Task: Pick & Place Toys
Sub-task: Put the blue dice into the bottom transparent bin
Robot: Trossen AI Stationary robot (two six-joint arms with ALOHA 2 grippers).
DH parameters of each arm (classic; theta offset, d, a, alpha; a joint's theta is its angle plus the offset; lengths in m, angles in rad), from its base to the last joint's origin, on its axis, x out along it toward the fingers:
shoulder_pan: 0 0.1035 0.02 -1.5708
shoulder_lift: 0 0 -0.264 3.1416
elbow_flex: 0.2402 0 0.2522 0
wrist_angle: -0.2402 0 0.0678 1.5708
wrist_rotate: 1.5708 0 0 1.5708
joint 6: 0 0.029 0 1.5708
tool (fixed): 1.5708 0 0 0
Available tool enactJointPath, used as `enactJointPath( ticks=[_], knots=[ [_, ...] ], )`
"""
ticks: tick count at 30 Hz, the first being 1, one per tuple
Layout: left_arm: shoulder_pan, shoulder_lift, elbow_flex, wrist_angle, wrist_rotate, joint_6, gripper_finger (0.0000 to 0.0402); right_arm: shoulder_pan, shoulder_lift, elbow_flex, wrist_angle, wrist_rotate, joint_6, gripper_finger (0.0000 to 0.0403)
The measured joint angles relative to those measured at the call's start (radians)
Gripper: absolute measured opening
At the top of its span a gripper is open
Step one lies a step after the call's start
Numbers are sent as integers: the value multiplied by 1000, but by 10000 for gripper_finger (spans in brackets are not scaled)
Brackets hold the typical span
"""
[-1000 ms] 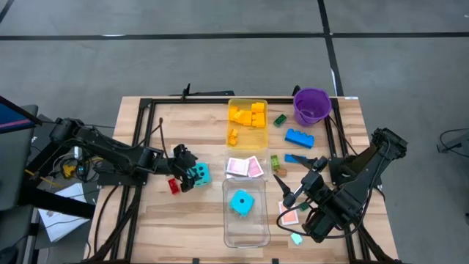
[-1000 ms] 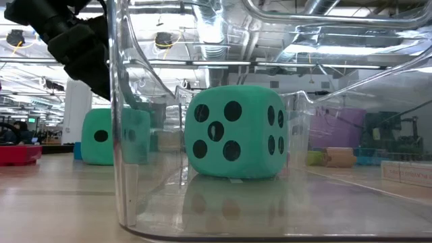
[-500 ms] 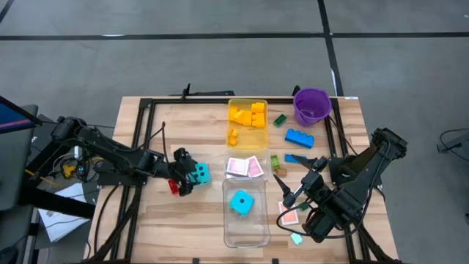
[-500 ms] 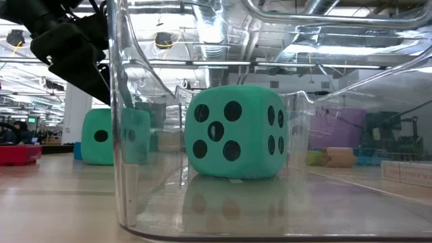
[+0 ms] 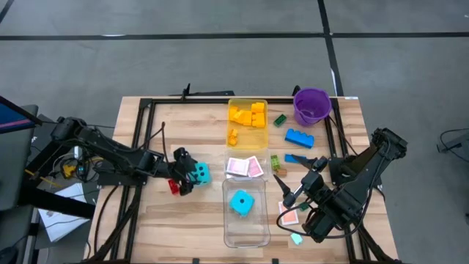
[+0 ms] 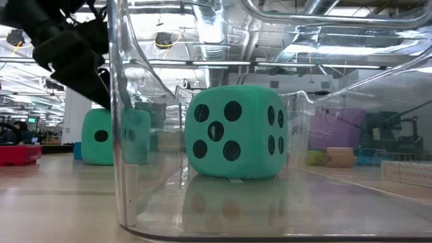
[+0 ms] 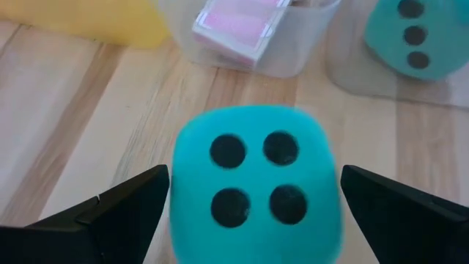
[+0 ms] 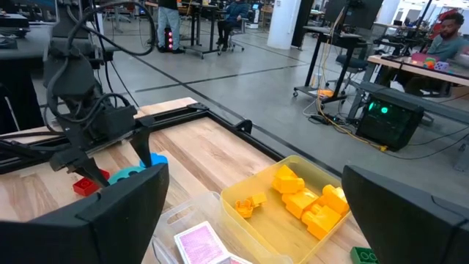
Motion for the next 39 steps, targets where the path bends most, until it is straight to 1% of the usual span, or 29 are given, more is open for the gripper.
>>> enactJointPath(
  ticks=[5,11,14,17,23,30,39],
  knots=[
    [34,0,-41,34,29,0,400,0,0,0,1,0,0,398],
    [63,0,-58,49,46,12,400,0,0,0,1,0,0,398],
    [69,0,-73,98,92,40,400,0,0,0,1,0,0,398],
    [79,0,-96,146,106,43,400,0,0,0,1,0,0,398],
    [98,-1,-111,156,140,55,397,0,0,0,1,0,0,398],
    [98,-1,-111,162,140,66,378,0,0,0,1,-1,0,398],
    [98,-1,-112,167,142,94,373,0,0,0,1,-1,-1,398]
  ],
)
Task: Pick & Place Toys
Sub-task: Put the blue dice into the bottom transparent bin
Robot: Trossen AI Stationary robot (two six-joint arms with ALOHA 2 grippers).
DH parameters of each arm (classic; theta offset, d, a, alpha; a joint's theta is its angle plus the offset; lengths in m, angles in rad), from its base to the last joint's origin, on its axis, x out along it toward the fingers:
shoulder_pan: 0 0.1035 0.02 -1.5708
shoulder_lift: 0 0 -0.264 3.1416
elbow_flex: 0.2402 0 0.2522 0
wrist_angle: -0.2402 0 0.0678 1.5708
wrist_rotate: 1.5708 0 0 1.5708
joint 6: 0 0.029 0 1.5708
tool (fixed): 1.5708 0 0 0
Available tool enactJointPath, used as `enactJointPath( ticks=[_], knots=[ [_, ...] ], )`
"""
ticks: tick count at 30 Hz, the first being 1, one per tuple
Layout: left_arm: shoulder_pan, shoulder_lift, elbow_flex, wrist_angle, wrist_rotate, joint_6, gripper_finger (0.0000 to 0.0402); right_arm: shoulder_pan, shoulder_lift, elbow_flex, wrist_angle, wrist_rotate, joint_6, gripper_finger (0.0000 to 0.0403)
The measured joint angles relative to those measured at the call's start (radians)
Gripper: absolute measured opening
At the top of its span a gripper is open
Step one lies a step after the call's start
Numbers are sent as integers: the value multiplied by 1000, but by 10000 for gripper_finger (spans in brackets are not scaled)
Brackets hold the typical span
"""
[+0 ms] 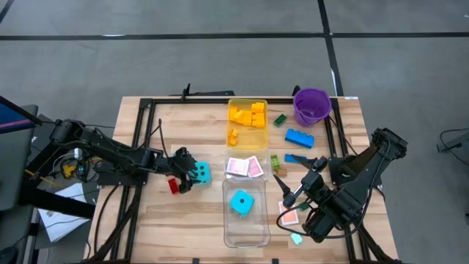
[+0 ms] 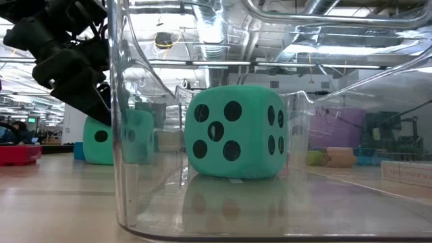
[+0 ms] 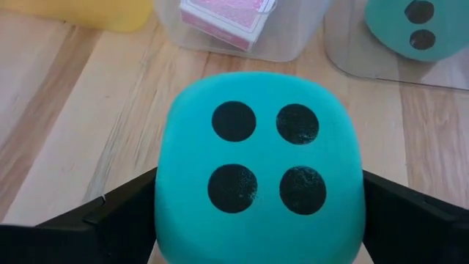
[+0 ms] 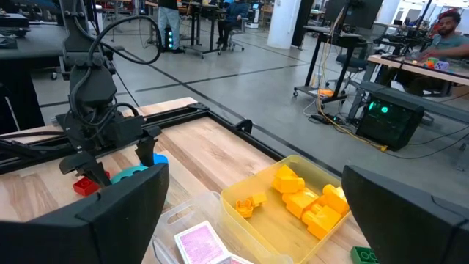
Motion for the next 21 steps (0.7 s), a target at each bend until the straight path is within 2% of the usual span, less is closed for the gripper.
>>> enactJointPath(
  ticks=[7,14,21],
  knots=[
    [0,0,0,27,9,1,369,0,0,0,-1,0,0,398],
    [-2,-15,0,68,99,1,368,0,0,0,-3,0,0,398],
    [-21,-92,0,68,223,19,365,0,0,0,-4,-3,0,398]
  ],
)
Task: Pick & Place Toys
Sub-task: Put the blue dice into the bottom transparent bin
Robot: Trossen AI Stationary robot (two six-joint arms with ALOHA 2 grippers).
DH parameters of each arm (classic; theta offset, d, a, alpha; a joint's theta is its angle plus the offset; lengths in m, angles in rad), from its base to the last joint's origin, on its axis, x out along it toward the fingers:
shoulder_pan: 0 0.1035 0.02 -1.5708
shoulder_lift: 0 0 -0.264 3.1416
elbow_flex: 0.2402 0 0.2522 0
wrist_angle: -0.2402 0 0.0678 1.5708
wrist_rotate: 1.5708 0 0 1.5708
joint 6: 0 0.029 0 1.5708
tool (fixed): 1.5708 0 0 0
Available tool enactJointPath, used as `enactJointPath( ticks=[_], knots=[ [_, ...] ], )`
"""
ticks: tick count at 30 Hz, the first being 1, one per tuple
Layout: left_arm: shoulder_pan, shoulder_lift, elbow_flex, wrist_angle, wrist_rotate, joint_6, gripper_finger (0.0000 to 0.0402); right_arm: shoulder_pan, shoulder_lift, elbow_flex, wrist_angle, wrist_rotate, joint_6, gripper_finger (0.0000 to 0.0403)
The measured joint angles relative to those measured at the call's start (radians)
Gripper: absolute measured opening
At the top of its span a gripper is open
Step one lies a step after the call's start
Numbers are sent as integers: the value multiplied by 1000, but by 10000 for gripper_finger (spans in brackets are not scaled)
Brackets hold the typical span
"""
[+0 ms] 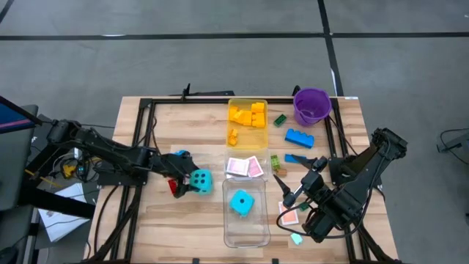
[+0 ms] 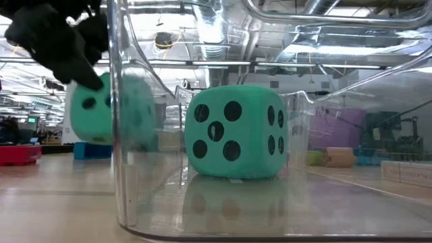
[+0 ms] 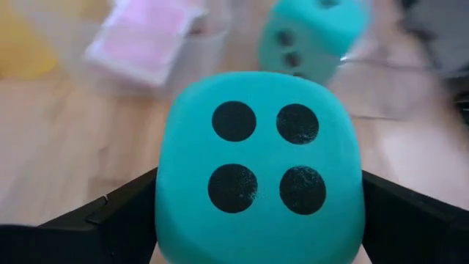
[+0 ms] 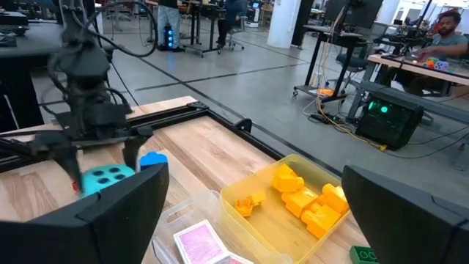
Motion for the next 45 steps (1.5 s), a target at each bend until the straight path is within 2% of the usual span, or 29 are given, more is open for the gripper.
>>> enactJointPath(
  ticks=[6,10,15,20,24,36,45],
  knots=[
    [-70,-100,0,38,95,7,364,0,0,0,0,0,0,398],
    [-133,-141,0,81,96,7,363,0,0,0,0,-1,0,398],
    [-205,-115,0,216,86,2,363,0,0,0,0,-1,0,398],
    [-255,-18,17,377,42,57,363,0,0,0,0,-2,0,398],
    [-271,84,94,439,23,102,363,0,0,0,0,-2,0,398],
    [-307,431,381,436,-21,235,364,0,0,0,-3,-26,-1,398],
    [-269,614,514,437,-26,264,363,-3,0,0,-3,-25,1,398]
  ],
)
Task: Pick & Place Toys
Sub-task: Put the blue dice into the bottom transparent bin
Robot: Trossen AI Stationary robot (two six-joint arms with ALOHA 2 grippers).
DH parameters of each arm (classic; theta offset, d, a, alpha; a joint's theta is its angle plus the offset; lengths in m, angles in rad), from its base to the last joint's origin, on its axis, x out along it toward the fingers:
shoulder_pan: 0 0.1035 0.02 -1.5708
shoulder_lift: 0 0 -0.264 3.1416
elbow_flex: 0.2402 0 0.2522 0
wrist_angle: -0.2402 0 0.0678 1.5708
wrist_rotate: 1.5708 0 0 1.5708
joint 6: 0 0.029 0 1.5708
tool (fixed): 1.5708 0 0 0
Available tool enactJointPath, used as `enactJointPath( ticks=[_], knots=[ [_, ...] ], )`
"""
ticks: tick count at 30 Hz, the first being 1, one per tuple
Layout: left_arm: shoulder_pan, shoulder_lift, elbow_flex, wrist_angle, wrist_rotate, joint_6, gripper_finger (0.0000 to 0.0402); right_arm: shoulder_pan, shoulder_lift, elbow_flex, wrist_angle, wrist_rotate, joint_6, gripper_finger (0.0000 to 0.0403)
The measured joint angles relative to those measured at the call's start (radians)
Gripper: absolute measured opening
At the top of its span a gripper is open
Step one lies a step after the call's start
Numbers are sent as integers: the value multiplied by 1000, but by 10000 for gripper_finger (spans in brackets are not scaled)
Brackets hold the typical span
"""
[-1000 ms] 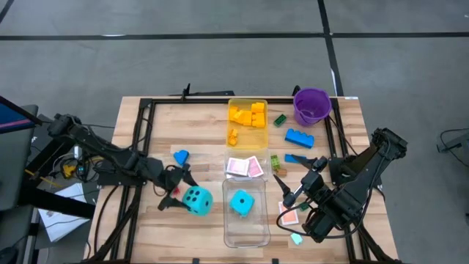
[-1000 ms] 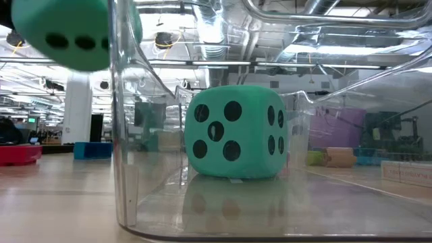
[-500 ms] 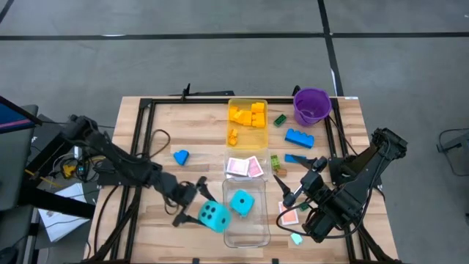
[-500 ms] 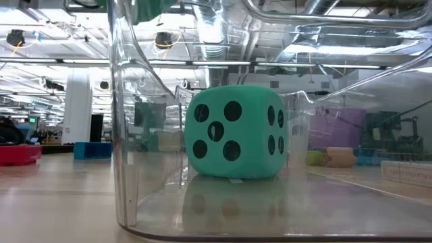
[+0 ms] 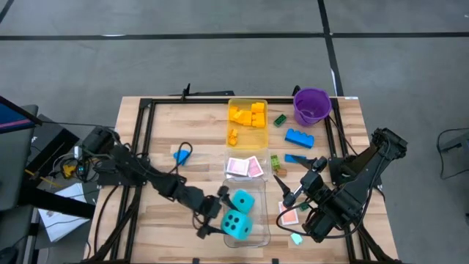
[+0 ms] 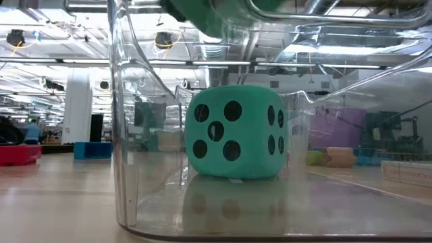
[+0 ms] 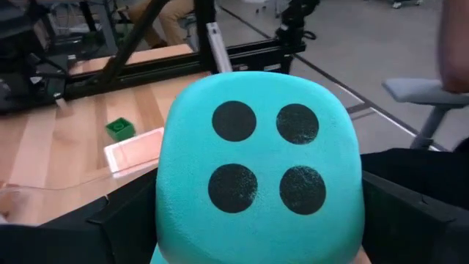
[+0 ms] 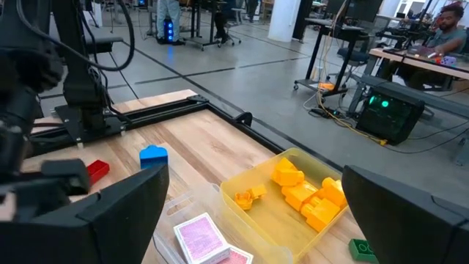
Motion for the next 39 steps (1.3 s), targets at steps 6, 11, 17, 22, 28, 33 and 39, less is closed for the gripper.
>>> enactJointPath(
  ticks=[6,11,17,22,28,33,39],
  knots=[
    [17,82,54,-2,-1,-2,363,0,0,0,0,0,0,398],
    [15,131,78,-1,9,-32,365,0,0,0,-4,1,-1,398],
    [8,148,80,1,6,-80,362,0,0,0,-4,2,-2,398],
    [0,149,80,-1,7,-81,365,0,0,0,-4,2,-2,398],
    [0,149,80,-20,7,-81,363,0,0,0,-4,2,-2,398],
    [-2,149,80,-50,6,-85,367,0,0,0,-4,2,-2,398],
    [-4,149,80,-47,6,-88,365,0,0,0,-4,2,-2,398]
  ],
)
